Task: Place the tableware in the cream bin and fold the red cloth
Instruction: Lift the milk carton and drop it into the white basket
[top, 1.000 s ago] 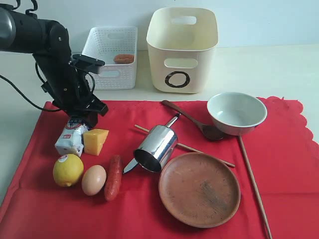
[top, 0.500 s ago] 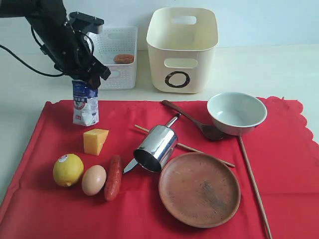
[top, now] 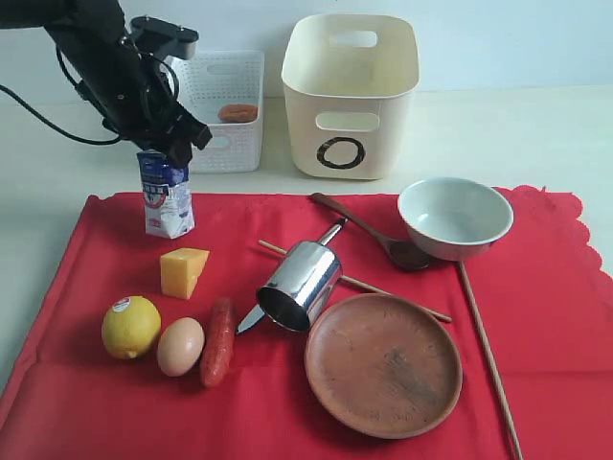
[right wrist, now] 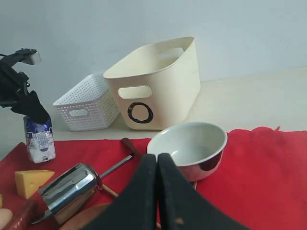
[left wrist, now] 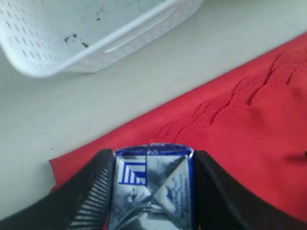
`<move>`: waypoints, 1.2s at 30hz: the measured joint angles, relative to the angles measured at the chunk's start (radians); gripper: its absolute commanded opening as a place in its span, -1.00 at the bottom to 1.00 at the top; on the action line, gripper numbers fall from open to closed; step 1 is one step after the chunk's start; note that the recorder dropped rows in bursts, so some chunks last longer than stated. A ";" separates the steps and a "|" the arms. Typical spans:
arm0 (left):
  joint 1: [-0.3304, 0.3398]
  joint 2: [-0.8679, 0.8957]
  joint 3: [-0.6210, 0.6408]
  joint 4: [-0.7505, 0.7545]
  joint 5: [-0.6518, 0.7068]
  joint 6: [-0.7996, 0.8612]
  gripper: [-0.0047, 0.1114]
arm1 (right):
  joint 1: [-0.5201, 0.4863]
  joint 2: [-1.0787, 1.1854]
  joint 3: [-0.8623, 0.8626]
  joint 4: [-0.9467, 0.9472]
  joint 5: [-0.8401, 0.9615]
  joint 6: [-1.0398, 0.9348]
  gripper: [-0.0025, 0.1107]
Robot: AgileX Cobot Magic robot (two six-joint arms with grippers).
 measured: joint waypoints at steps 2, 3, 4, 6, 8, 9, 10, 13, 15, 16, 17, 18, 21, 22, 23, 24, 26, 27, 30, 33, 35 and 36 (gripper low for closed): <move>0.000 -0.011 0.000 -0.002 0.010 0.000 -0.92 | 0.000 0.000 0.000 0.000 0.000 0.000 -0.96; 0.000 -0.016 0.000 -0.006 0.017 0.000 -0.92 | 0.000 0.000 0.000 0.000 0.000 0.000 -0.96; 0.000 -0.017 0.000 -0.013 0.029 0.000 -0.92 | 0.000 0.000 0.000 0.000 0.000 0.000 -0.96; 0.000 -0.017 0.000 -0.018 0.053 0.000 -0.92 | 0.000 0.000 0.000 0.000 0.000 0.000 -0.96; 0.000 -0.011 0.000 -0.021 0.078 0.000 -0.92 | 0.000 0.000 0.000 0.000 0.000 0.000 -0.96; 0.000 -0.003 0.000 -0.021 0.085 0.000 -0.92 | 0.000 0.000 0.000 0.000 0.000 0.000 -0.96; 0.000 0.003 0.000 -0.021 0.087 0.000 -0.92 | 0.000 0.000 0.000 0.000 0.000 0.000 -0.96; 0.000 0.013 -0.009 -0.021 0.091 0.000 -0.92 | 0.000 0.000 0.000 0.000 0.000 0.000 -0.96; 0.000 0.016 -0.012 -0.022 0.095 0.000 -0.92 | 0.000 0.000 0.000 0.000 0.000 0.000 -0.96; 0.000 0.017 -0.012 -0.022 0.095 0.000 -0.92 | 0.000 0.000 0.000 0.000 0.000 0.000 -0.96; 0.000 0.020 -0.015 -0.022 0.095 0.000 -0.92 | 0.000 0.000 0.000 0.000 0.000 0.000 -0.96; 0.000 0.021 -0.015 -0.022 0.095 0.000 -0.92 | 0.000 0.000 0.000 0.000 0.000 0.000 -0.96; 0.000 0.024 -0.017 -0.022 0.097 0.000 -0.92 | 0.000 0.000 0.000 0.000 0.000 0.000 -0.96; 0.000 0.024 -0.017 -0.022 0.100 0.000 -0.92 | 0.000 0.000 0.000 0.000 0.000 0.000 -0.96; 0.000 0.024 -0.017 -0.022 0.102 0.000 -0.92 | 0.000 0.000 0.000 0.000 0.000 0.000 -0.96; 0.000 0.024 -0.017 -0.022 0.104 0.000 -0.92 | 0.000 0.000 0.000 0.000 0.000 0.000 -0.96; 0.000 0.024 -0.017 -0.022 0.106 0.000 -0.92 | 0.000 0.000 0.000 0.000 0.000 0.000 -0.96; 0.000 0.024 -0.017 -0.022 0.106 0.000 -0.92 | 0.000 0.000 0.000 0.000 0.000 0.000 -0.96; 0.000 0.024 -0.017 -0.019 0.106 0.006 -0.92 | 0.000 0.000 0.000 0.000 0.000 0.000 -0.96; 0.000 0.025 -0.029 -0.008 0.117 0.013 -0.92 | 0.000 0.000 0.000 0.000 0.000 0.000 -0.96; 0.000 0.028 -0.036 -0.008 0.121 0.013 -0.92 | 0.000 0.000 0.000 0.000 0.000 0.000 -0.96; 0.000 0.028 -0.036 -0.005 0.121 0.013 -0.92 | 0.000 0.000 0.000 0.000 0.000 0.000 -0.96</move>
